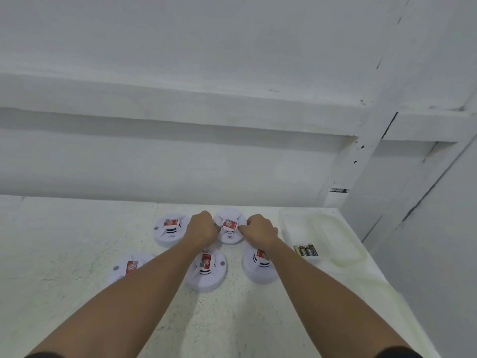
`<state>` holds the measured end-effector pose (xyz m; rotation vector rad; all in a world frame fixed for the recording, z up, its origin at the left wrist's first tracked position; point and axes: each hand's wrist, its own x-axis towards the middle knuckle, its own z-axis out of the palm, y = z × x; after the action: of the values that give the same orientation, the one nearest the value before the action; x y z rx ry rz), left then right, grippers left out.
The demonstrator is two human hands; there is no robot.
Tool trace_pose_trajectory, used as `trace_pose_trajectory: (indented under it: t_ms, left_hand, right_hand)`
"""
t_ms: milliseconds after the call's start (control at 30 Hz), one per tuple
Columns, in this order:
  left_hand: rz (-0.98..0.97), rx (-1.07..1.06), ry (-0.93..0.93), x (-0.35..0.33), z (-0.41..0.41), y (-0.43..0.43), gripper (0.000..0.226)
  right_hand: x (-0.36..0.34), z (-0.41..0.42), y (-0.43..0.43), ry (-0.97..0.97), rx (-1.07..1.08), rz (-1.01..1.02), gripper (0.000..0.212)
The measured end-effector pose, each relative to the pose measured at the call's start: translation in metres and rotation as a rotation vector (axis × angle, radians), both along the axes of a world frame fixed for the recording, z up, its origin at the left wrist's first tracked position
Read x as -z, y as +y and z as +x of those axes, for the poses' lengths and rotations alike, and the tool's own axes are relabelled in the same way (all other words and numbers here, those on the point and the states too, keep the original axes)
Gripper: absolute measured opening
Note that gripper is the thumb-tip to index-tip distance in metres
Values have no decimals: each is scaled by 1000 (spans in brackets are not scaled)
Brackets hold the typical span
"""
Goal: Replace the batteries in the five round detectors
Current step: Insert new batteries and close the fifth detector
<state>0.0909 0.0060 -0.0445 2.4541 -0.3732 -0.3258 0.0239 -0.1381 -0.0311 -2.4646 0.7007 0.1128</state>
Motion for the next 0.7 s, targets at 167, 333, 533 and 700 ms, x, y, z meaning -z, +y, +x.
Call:
trace_pose_trajectory:
  t_ms: [167,333,533,700]
  left_hand:
    - [77,-9,-71,5,2,-7,40]
    - [75,-21,-87,10,4,-7,40]
    - [40,-20,-67,7,-2,-6,27]
    - [-24,2,8,-1,-13,-6,18]
  right_hand:
    - [10,6,-5,13,11,-38,34]
    - [16,8,-3,6,30,-65,36]
    - [14,6,1,26,21,-62,32]
    - [6,-1,3,-2,-12,28,31]
